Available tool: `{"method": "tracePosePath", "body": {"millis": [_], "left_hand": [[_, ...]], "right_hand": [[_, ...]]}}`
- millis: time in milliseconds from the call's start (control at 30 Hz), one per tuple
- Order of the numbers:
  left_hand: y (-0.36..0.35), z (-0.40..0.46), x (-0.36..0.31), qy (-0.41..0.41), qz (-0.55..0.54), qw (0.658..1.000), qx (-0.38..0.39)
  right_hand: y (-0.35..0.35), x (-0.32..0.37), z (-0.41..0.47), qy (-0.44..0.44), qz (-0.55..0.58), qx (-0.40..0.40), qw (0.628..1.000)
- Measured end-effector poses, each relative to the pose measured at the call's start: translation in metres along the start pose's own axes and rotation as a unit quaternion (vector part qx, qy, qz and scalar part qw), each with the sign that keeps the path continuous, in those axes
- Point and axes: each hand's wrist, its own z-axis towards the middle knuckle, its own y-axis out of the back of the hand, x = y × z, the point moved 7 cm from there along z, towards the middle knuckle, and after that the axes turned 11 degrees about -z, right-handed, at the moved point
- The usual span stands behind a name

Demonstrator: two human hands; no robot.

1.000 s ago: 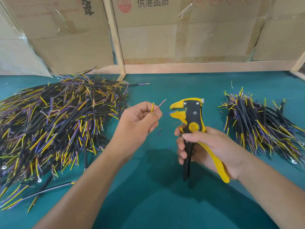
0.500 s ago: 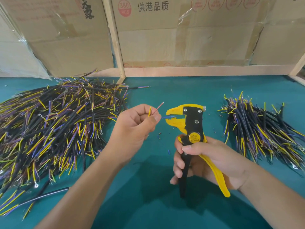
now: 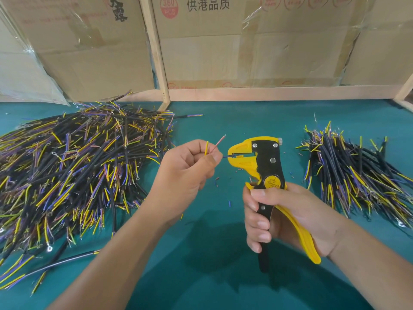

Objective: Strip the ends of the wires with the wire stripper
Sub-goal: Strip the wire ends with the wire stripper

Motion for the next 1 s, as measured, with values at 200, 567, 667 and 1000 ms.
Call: {"method": "tracePosePath", "body": {"millis": [200, 567, 667, 1000], "left_hand": [[0.0004, -0.0001, 0.0002, 0.000, 0.001, 1.000, 0.004], [0.0018, 0.0005, -0.0009, 0.005, -0.012, 1.000, 0.010], [0.0018, 0.0005, -0.0015, 0.004, -0.016, 1.000, 0.009], [0.0073, 0.0008, -0.0049, -0.010, 0.004, 1.000, -0.014]], "right_hand": [[-0.0023, 0.0001, -0.0011, 0.000, 0.002, 0.002, 1.000], [-0.0074, 0.0009, -0.0021, 0.008, 0.020, 0.032, 0.999], [-0.0071, 0.0008, -0.0021, 0.011, 0.021, 0.034, 0.999], [-0.0042, -0.0020, 0.0020, 0.009, 0.091, 0.061, 0.994]]}}
